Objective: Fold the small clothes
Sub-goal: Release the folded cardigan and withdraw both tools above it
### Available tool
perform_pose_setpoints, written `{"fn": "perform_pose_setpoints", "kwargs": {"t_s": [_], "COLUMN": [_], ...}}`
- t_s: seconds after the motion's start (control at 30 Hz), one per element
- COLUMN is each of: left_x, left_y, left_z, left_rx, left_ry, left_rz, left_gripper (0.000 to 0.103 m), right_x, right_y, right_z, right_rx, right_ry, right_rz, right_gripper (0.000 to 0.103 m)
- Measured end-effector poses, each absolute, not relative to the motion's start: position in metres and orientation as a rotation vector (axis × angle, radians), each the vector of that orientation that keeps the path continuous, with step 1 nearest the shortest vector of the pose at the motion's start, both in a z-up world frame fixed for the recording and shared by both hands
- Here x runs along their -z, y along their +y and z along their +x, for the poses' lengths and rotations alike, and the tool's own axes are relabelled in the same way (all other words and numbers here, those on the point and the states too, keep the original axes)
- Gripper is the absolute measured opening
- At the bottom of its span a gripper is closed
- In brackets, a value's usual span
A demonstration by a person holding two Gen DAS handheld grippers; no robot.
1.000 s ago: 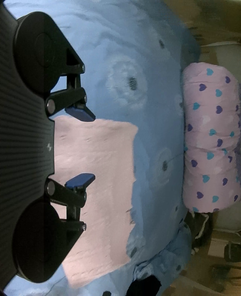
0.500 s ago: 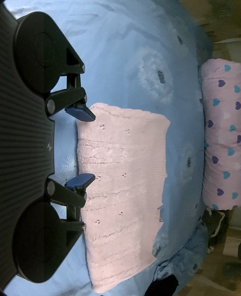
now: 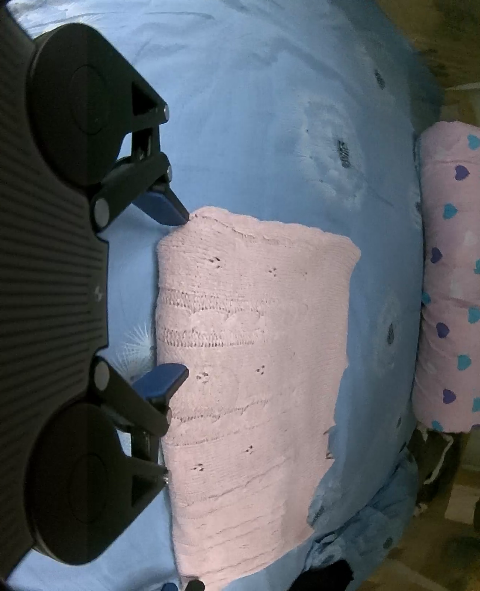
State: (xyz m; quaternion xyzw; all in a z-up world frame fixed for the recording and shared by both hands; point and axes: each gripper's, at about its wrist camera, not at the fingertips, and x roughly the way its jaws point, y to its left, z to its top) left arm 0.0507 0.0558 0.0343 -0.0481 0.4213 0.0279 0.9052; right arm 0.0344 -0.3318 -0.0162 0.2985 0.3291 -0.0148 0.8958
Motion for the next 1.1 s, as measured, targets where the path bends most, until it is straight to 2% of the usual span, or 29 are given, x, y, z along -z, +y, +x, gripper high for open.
{"fn": "perform_pose_setpoints", "kwargs": {"t_s": [0.4,0.67,1.1], "left_x": [-0.029,-0.026,-0.027], "left_y": [0.059,0.06,0.062], "left_z": [0.055,0.059,0.057], "left_rx": [-0.072,-0.077,-0.081], "left_ry": [0.888,0.901,0.91], "left_rz": [-0.127,-0.149,-0.165], "left_gripper": [0.09,0.092,0.093], "right_x": [0.034,0.041,0.046], "right_y": [-0.323,-0.325,-0.317], "right_z": [0.055,0.049,0.056], "right_rx": [0.094,0.139,0.148], "right_ry": [0.564,0.515,0.474], "right_rz": [0.728,0.905,0.848], "right_gripper": [0.067,0.067,0.065]}}
